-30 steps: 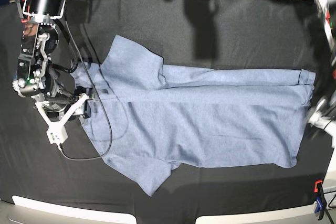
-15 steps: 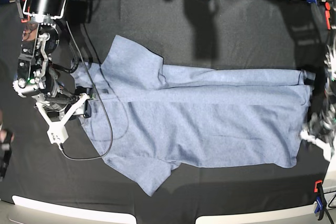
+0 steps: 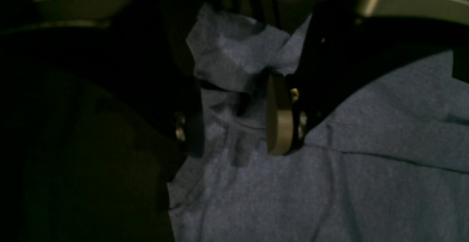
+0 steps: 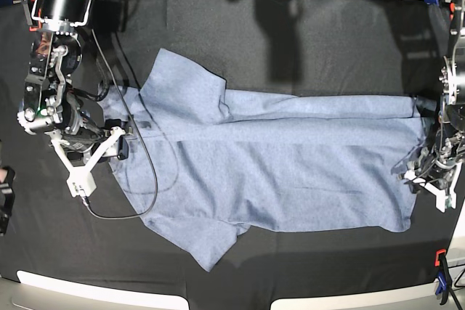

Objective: Layout the t-shirt on the table in an organized manner, then fold the t-shirt properly
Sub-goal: 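Grasp the folded edge near the hem with the left gripper and straighten it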

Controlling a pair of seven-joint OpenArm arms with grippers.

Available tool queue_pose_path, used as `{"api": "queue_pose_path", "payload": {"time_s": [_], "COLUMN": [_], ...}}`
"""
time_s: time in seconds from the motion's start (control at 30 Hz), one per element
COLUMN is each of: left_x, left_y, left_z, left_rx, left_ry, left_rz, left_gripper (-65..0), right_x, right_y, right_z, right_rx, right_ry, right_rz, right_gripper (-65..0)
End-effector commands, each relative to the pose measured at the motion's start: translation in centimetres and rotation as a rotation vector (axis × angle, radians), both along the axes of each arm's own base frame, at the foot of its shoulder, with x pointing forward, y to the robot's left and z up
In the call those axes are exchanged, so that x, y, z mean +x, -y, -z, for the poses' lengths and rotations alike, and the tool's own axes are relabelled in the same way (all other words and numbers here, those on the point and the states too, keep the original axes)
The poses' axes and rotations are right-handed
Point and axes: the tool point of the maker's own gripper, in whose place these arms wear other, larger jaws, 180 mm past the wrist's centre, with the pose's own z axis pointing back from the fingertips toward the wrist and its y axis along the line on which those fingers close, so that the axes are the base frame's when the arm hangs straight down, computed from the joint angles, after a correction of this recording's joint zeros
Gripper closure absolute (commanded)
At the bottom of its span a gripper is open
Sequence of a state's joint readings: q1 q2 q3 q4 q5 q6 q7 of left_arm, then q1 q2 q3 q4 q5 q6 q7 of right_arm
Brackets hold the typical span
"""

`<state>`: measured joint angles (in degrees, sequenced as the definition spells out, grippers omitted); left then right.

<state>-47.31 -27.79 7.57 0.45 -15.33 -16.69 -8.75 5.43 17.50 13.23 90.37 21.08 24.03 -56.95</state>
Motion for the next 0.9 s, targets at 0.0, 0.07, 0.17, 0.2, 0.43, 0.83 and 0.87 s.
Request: {"api": "queue_pose_path", "payload": {"time_s": [0.0, 0.07, 0.17, 0.2, 0.43, 0.83, 0.87], "left_x": [1.7, 1.7, 1.2, 0.8, -5.4, -14.4, -14.9], "left_y": [-1.4, -1.8, -1.6, -1.9, -1.2, 7.4, 8.1], "left_z": [-3.2, -3.5, -4.3, -4.7, -4.2, -6.1, -6.2], "left_rx": [0.02, 0.026, 0.024, 0.029, 0.311, 0.69, 0.685], "left_ry": [0.07, 0.022, -0.023, -0.027, -0.121, -0.031, -0.023], "left_rz": [-0.011, 0.011, 0.096, 0.109, 0.342, 0.628, 0.644], "left_gripper": [-24.4, -22.8, -22.5, -22.5, -22.5, -22.5, -22.5], "right_x": [1.1, 1.1, 0.6, 0.3, -1.5, -3.1, -3.2], "right_y": [0.3, -0.9, -3.2, -3.4, -3.0, -3.5, -3.5], "right_z": [-1.7, -2.6, -4.8, -5.0, -4.1, -4.1, -4.0], "right_rx": [-0.002, 0.046, 0.064, 0.058, 0.004, -0.011, -0.011], "right_ry": [0.054, 0.086, 0.163, 0.172, 0.157, 0.152, 0.15], "right_rz": [0.0, -0.033, -0.132, -0.138, -0.142, -0.161, -0.161], "right_gripper": [-26.7, -26.7, -26.7, -26.7, -26.6, -26.7, -26.7]}}
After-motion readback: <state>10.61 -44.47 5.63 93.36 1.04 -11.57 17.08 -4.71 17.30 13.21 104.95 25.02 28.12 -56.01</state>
